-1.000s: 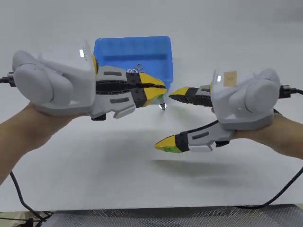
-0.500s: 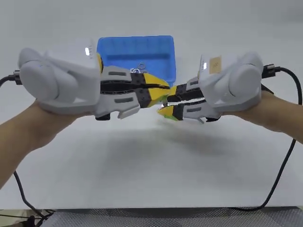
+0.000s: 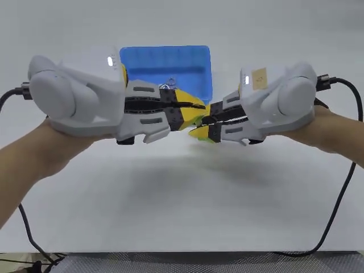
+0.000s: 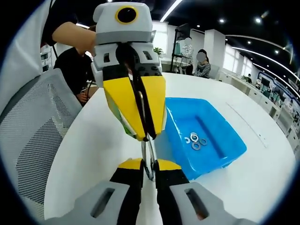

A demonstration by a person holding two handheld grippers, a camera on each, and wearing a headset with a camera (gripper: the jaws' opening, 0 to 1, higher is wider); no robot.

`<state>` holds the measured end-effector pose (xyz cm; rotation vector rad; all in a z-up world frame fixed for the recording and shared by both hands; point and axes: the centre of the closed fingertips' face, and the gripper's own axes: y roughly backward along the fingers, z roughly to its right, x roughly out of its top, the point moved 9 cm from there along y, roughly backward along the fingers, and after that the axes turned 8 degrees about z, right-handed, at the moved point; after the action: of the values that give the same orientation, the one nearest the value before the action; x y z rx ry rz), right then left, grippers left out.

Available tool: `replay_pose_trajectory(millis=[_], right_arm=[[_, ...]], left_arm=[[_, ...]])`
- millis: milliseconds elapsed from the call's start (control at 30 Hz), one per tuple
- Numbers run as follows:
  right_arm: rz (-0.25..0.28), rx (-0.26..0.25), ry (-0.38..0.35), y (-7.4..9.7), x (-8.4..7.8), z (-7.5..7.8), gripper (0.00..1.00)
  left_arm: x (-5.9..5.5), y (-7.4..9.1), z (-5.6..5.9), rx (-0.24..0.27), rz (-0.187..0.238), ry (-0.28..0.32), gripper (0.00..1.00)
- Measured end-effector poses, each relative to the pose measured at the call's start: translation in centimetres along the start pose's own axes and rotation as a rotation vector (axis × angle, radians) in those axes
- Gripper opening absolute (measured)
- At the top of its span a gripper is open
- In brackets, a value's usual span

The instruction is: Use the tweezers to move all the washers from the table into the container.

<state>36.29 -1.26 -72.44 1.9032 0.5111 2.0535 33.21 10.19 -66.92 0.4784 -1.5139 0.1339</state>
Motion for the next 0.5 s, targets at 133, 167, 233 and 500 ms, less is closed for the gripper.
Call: replay_pose_trajectory(millis=[133, 167, 233, 500], right_arm=[[0.004, 0.01, -0.003, 0.1, 0.1, -0.5, 0.1], [0.005, 0.011, -0.007, 0.1, 0.1, -0.6, 0.1], [0.013, 0.022, -0.009, 0.1, 0.3, -1.0, 0.1], [0.056, 0.021, -0.023, 0.3, 1.8, -1.0, 0.09]], left_arm=[[0.1, 0.1, 0.3, -0.016, -0.005, -0.02, 0.05], [0.2, 0.1, 0.4, -0.018, -0.006, -0.013, 0.05], [0.4, 0.3, 0.6, -0.035, -0.007, -0.015, 0.05], [1.6, 1.1, 0.6, -0.002, 0.042, 0.042, 0.06]])
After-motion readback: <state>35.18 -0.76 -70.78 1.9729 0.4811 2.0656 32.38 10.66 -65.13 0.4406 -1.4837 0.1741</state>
